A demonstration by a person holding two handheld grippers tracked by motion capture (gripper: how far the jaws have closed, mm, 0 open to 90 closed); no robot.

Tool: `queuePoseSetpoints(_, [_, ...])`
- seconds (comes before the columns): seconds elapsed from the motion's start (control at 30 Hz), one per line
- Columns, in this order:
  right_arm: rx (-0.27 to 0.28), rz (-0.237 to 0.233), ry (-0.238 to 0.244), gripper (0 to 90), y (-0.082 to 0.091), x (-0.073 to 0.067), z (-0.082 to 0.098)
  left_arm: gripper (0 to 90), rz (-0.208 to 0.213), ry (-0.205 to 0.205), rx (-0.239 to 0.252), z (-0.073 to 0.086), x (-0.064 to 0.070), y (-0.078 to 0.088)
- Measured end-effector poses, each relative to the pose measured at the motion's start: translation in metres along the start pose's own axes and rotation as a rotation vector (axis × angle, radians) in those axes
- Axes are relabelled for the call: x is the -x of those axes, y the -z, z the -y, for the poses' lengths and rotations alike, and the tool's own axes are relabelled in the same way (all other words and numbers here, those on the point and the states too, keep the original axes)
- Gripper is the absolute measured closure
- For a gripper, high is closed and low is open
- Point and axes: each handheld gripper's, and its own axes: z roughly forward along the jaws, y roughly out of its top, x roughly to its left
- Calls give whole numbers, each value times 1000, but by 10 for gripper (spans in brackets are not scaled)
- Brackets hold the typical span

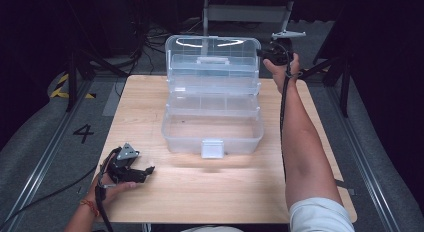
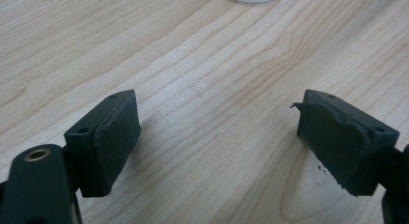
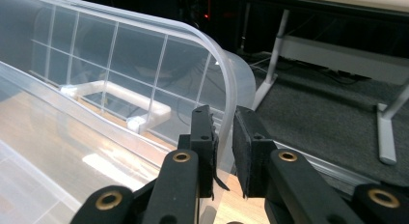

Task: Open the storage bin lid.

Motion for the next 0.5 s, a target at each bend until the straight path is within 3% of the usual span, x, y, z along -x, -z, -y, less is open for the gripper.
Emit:
queuePoseSetpoints(0.37, [-16, 16, -32, 793, -8, 2, 1, 157, -2, -7, -5, 0, 0, 0])
queuePoseSetpoints(0.5, [-27, 27, -20, 788, -10, 1, 0, 157, -6, -15, -3, -1, 0, 0])
